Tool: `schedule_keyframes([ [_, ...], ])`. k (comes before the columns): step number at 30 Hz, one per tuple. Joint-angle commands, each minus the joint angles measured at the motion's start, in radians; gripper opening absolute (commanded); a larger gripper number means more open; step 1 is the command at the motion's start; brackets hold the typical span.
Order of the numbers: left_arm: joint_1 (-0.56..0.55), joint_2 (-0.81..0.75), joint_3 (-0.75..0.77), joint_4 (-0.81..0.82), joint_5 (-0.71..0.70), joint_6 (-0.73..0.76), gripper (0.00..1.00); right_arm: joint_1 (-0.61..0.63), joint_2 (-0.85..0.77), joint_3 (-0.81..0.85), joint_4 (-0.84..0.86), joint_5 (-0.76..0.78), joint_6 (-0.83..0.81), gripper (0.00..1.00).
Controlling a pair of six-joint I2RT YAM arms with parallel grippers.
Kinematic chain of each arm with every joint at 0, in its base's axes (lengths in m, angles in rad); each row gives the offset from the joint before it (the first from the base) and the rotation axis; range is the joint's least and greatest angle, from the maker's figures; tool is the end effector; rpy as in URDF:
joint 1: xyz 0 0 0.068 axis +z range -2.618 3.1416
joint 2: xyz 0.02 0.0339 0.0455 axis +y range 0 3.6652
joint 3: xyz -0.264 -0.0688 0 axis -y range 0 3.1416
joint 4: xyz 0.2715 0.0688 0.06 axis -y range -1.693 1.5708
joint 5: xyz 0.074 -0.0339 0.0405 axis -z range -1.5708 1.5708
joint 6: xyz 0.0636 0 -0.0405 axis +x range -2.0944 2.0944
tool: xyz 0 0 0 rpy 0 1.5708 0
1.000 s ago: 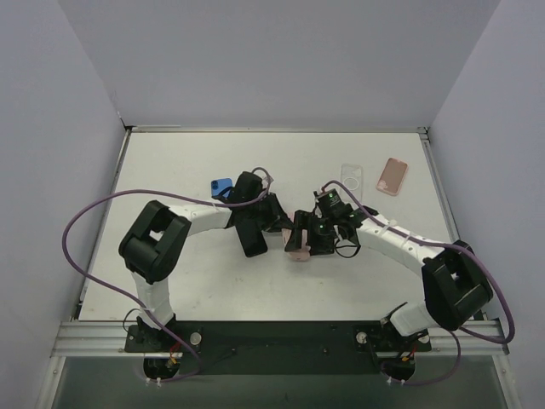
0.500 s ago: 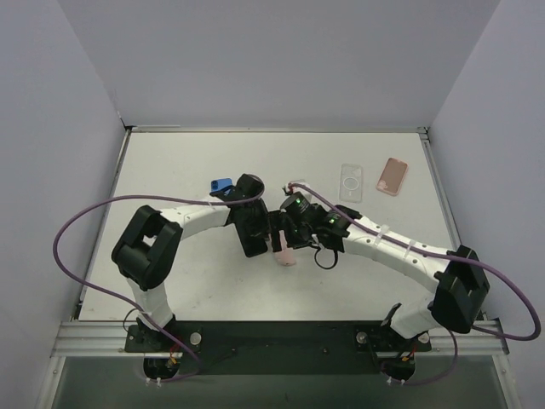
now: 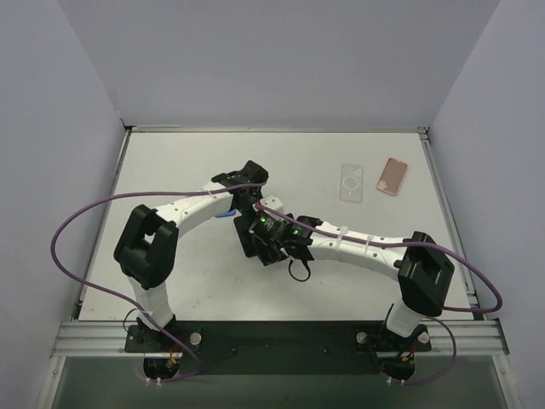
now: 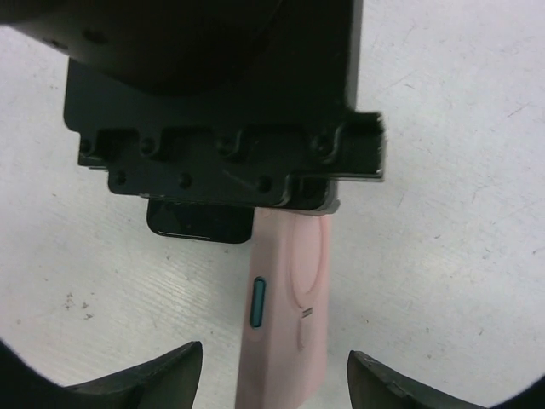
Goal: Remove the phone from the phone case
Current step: Adjust the phone.
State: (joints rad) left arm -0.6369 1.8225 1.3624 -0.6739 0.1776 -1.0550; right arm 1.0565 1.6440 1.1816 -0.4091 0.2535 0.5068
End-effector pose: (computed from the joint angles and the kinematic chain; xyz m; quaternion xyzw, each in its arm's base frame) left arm 0.3257 -0.2549 0.1786 -0.1830 0.9552 -0.2190 0.0783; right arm 0.2088 0.3372 0.2056 -0.2113 0.9087 0.1551 0.3248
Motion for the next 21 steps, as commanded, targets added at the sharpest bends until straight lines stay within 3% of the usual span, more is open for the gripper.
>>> schedule_keyframes([
  [1,-0.01,0.017,0.067,-0.121,-0.023,-0.048,0.0,0.017,0.026,0.039,-0.046,0.115,-0.019,0.61],
  [7,-0.014,0.021,0.076,-0.138,-0.021,-0.045,0.0,0.03,0.068,0.064,-0.065,0.159,-0.024,0.37],
  [8,-0.012,0.021,0.079,-0.141,-0.023,-0.046,0.0,0.031,0.073,0.069,-0.066,0.162,-0.025,0.28],
  [10,-0.014,0.018,0.076,-0.144,-0.021,-0.048,0.0,0.036,0.079,0.078,-0.071,0.165,-0.025,0.19],
  [12,-0.014,0.015,0.069,-0.109,0.0,-0.031,0.0,0.039,0.083,0.082,-0.069,0.165,-0.027,0.0],
  [17,-0.012,0.015,0.014,0.082,0.192,0.035,0.0,0.036,0.083,0.081,-0.071,0.132,-0.037,0.0],
  [21,-0.003,0.029,-0.009,0.14,0.246,0.052,0.19,0.004,0.042,0.046,-0.053,0.079,0.008,0.0],
])
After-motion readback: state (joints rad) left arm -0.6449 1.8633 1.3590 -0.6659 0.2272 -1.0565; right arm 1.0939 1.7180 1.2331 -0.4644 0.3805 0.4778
